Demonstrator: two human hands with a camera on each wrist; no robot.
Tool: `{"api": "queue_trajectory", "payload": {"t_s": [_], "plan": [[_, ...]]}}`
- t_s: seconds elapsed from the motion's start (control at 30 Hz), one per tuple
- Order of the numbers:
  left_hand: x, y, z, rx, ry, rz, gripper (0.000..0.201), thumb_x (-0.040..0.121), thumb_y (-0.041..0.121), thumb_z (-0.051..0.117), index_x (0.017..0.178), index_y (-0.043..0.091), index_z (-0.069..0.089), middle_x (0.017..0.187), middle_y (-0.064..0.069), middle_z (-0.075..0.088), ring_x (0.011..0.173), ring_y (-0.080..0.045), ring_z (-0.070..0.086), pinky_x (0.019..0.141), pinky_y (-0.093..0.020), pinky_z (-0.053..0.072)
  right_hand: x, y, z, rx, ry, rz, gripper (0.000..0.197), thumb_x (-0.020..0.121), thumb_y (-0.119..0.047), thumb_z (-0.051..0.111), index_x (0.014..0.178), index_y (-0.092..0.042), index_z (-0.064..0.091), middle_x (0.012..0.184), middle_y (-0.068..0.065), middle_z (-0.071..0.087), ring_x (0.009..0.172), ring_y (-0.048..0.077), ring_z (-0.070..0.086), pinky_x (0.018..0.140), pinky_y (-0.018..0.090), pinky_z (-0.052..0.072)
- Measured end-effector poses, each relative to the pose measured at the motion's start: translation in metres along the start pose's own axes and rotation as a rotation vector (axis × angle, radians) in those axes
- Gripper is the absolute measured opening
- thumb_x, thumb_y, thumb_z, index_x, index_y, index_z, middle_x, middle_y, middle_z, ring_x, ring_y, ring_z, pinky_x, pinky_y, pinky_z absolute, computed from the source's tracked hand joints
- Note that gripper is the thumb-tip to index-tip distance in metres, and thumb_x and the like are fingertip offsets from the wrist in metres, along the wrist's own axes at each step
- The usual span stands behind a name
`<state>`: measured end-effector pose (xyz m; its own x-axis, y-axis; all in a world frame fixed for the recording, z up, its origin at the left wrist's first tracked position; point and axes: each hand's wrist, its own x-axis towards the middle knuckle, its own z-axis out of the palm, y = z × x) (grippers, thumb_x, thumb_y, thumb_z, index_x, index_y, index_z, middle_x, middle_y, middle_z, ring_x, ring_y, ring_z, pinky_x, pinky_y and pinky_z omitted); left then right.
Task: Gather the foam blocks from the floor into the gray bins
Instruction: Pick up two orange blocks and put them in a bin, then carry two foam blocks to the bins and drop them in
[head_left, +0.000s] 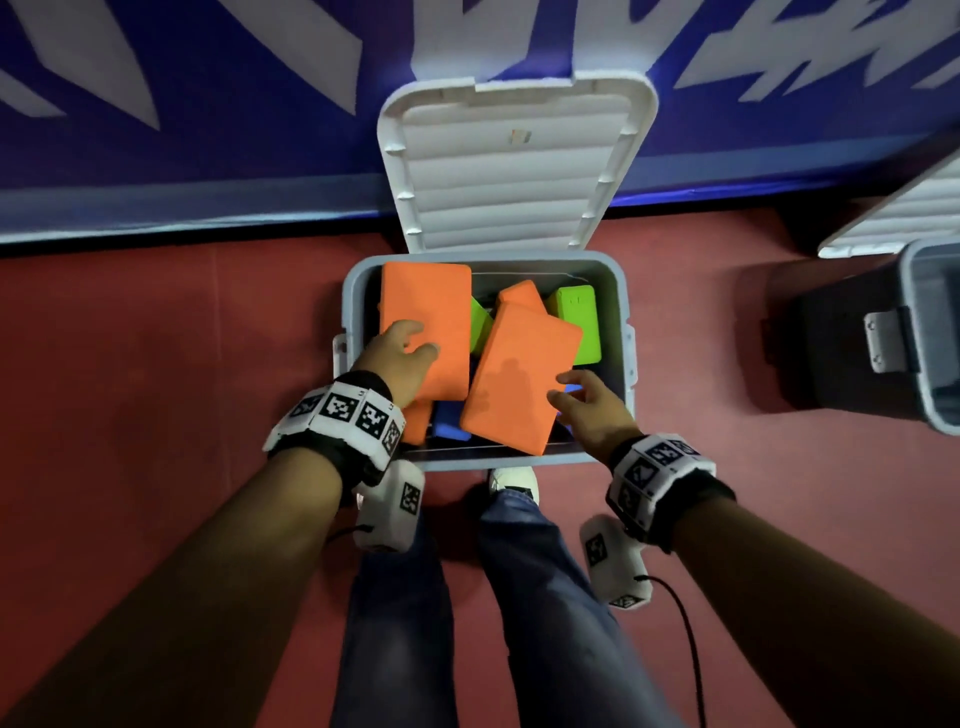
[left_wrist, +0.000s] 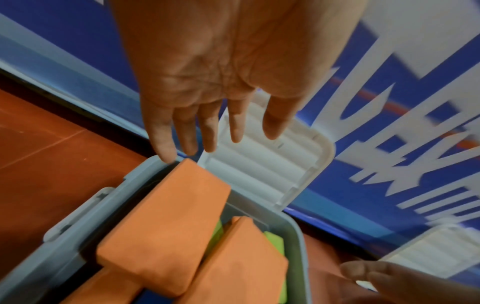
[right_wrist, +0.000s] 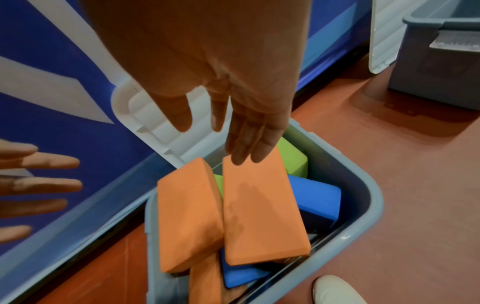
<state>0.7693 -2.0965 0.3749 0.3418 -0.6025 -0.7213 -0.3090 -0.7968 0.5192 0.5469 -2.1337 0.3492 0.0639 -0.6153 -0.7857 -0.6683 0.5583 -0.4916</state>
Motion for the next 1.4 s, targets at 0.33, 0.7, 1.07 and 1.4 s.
{"api": "queue_trajectory", "payload": {"t_s": [0.33,0.7,1.07,1.4], "plan": [[-0.155,0.052,-0.023,0.021,-0.155,0.111,0.04,0.095,0.028,0.051,0.133,0.019,0.047,0.136,-0.008,0.049,0.118,-0.023,0.05,0.095,-0.026,0.038,-0.147,0.015,-0.05,0.088,0.09,-0.049,0.015,0.09,-0.023,0.059,0.104,-0.023,0.054,0.097,0.005,0.062,0.097,0.032,0.063,0.081,0.036,0.045],[-0.272,0.02,-0.039,0.134,-0.219,0.272,0.038,0.094,0.023,0.052,0.131,0.017,0.048,0.126,-0.009,0.055,0.112,-0.024,0.053,0.094,-0.028,0.04,-0.308,0.074,-0.028,0.218,0.263,-0.06,0.017,0.089,-0.019,0.057,0.104,-0.023,0.052,0.095,0.006,0.064,0.082,0.025,0.064,0.076,0.033,0.046],[-0.4,0.106,0.109,0.322,-0.401,0.589,0.037,0.095,0.023,0.051,0.131,0.014,0.048,0.12,-0.006,0.056,0.098,-0.019,0.052,0.083,-0.02,0.034,-0.449,0.201,-0.122,0.453,0.525,0.021,0.018,0.093,-0.02,0.053,0.111,-0.021,0.053,0.104,0.006,0.066,0.083,0.018,0.063,0.071,0.027,0.043],[-0.617,0.097,0.42,0.569,-0.677,0.822,0.034,0.094,0.019,0.053,0.127,0.008,0.051,0.127,-0.01,0.055,0.117,-0.027,0.053,0.096,-0.03,0.039,-0.606,0.489,-0.203,0.773,0.793,0.205,0.016,0.095,-0.016,0.051,0.109,-0.013,0.057,0.097,0.008,0.064,0.072,0.016,0.058,0.058,0.019,0.04]]}}
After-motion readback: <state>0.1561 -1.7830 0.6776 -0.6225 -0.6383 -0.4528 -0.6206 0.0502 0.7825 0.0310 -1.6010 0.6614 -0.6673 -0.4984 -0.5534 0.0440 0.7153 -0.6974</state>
